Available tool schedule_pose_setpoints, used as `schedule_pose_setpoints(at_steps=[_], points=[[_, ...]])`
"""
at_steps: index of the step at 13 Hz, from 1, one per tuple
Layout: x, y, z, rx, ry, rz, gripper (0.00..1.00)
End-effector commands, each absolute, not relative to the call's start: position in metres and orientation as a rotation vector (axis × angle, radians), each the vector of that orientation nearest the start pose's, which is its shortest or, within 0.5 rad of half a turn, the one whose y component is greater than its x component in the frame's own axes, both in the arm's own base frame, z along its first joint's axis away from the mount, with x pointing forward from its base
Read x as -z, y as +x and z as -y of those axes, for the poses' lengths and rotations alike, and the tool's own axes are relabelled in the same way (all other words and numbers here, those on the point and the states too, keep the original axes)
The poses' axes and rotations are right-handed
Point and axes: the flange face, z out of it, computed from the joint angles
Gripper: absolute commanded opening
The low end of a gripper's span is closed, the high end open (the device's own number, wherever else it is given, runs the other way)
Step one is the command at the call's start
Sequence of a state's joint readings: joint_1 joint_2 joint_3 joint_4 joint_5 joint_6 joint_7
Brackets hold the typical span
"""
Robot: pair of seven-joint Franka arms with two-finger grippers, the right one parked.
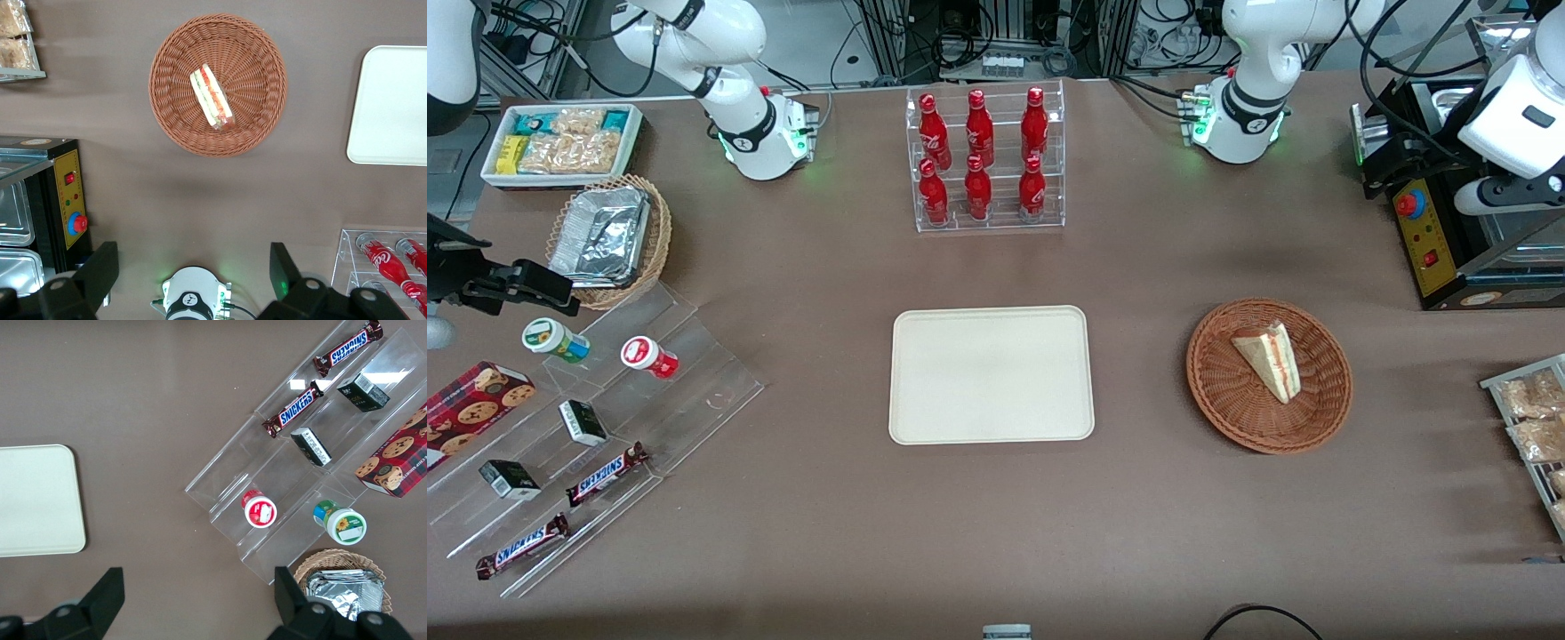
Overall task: Place sandwich from basket to tray
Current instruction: 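Move the left gripper over the wrapped sandwich in the wicker basket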
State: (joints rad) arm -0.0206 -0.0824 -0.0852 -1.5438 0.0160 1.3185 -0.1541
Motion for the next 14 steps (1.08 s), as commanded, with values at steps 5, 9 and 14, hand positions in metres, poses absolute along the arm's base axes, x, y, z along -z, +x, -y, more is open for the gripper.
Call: schedule_pose_setpoints(at_steps=[5,9,14], points=[[-0.610,0.508,0.038,-0.281,-3.073,0.098,1.00],[-0.536,0.510,0.035,-0.163,-3.075,0.257,1.00],[-0.444,0.510,0.036,-0.099,-3.026,0.598,1.00]])
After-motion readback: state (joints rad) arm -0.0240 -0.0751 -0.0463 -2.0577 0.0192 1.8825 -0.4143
